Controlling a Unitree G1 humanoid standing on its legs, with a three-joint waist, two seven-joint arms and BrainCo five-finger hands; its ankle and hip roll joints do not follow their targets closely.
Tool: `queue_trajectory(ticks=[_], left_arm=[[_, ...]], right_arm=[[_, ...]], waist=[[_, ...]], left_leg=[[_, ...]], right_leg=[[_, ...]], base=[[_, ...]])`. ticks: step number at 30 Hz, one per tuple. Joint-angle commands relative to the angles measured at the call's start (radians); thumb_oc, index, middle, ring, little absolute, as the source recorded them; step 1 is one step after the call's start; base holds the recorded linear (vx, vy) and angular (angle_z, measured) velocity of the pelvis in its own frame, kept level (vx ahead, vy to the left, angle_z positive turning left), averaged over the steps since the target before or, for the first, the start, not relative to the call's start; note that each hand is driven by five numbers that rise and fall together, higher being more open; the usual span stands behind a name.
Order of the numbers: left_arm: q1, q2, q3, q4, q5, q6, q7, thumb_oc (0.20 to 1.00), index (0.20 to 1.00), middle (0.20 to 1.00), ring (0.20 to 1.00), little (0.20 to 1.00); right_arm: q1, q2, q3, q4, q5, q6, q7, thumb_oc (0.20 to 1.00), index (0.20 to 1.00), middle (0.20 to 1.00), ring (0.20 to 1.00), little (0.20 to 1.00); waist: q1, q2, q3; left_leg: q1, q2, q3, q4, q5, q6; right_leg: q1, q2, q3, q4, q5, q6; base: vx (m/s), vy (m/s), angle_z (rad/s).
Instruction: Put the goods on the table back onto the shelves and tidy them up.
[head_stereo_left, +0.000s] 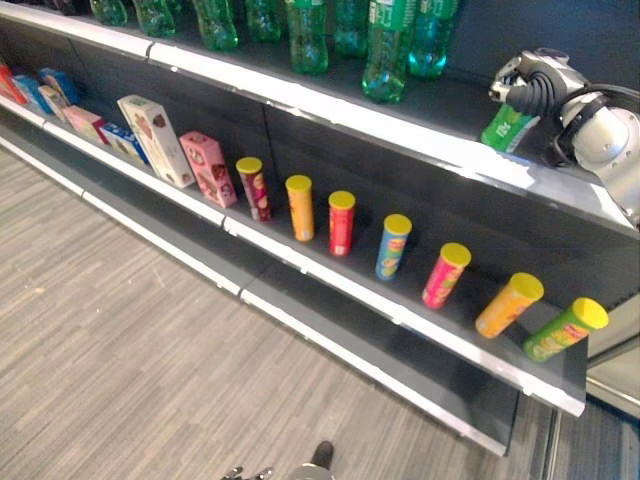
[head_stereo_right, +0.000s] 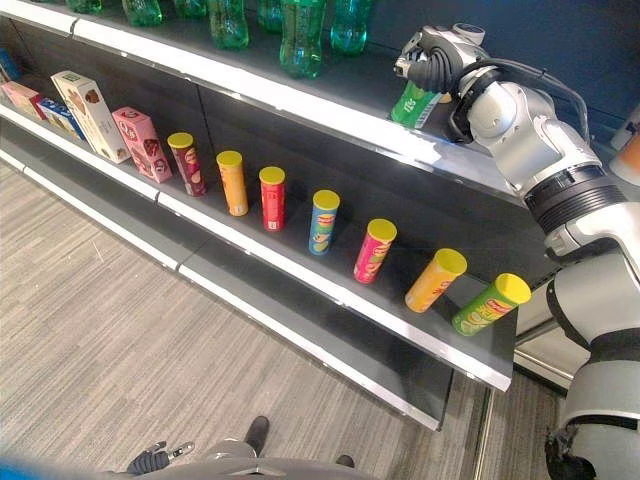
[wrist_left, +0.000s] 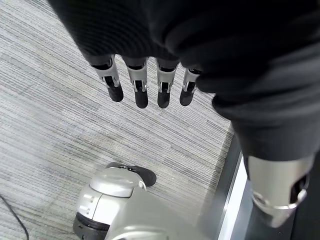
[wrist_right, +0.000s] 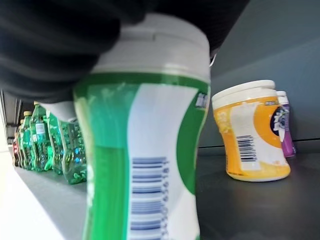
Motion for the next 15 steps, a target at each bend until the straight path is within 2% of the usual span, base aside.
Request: queue_trajectory(ticks=[1,15], left_arm=[[-0.045,0.069,-0.009,0.016,-0.042,-0.015,-0.004,1.0,1.0,1.0,1.0,1.0],[-0.063,0.079,-0.012,0.013,-0.025,-0.012,-0.009,1.0,1.0,1.0,1.0,1.0]], right_arm=[[-0.105,-0.018,0.07,0.023,-0.044,-0.005,-0.003,0.2,0.2,0.2,0.2,0.2],[-0.104,-0.029,0.066,0.059,-0.075,0.003,-0.007,0.2,0.2,0.2,0.2,0.2]], waist=[[0.024,-0.056,0.006],[0.005,-0.057,0.003]], left_leg=[[0.051,0.035,0.066,0.006,-0.088,-0.046],[0.062,0.044,0.086,0.005,-0.094,-0.049]], right_leg=[[-0.01,-0.043,0.044,0.063,-0.068,0.02],[-0.004,-0.041,0.049,0.057,-0.066,0.019]], base=[[0.0,0.0,0.0],[0.0,0.0,0.0]])
